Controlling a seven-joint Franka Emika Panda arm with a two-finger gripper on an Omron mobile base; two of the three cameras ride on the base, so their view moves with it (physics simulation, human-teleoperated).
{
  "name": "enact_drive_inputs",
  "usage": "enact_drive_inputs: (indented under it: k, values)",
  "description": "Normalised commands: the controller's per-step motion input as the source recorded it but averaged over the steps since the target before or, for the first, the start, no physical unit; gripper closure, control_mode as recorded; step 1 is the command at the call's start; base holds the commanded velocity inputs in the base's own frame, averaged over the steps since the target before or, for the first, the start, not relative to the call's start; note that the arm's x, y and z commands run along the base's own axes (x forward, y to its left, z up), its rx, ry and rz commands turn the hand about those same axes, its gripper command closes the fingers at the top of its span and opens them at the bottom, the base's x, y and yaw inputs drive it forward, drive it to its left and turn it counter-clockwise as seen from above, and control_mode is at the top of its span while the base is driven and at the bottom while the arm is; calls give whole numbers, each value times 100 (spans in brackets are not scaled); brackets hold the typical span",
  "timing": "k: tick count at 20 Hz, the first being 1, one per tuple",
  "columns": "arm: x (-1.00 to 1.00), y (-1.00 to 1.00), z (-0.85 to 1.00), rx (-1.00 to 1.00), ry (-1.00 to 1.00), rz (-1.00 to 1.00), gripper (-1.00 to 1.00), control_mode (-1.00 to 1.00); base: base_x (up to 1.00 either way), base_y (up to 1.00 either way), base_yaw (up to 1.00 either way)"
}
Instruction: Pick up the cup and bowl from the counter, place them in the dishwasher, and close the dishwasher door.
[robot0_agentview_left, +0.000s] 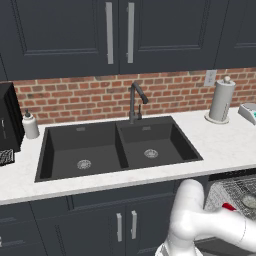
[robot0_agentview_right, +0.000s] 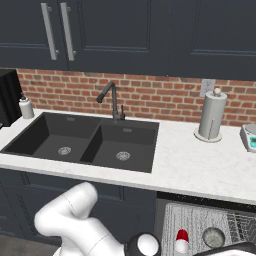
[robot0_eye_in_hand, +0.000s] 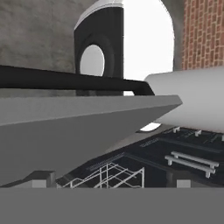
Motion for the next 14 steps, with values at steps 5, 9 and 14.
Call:
enact_drive_inputs:
  k: [5, 9, 14]
  values:
    - [34, 50, -31, 0, -12, 0, -100, -100, 0, 0, 0]
    - [36, 35, -36, 0, -7, 0, -100, -100, 0, 0, 0]
    - [13, 20, -48, 0, -2, -1, -100, -100, 0, 0, 0]
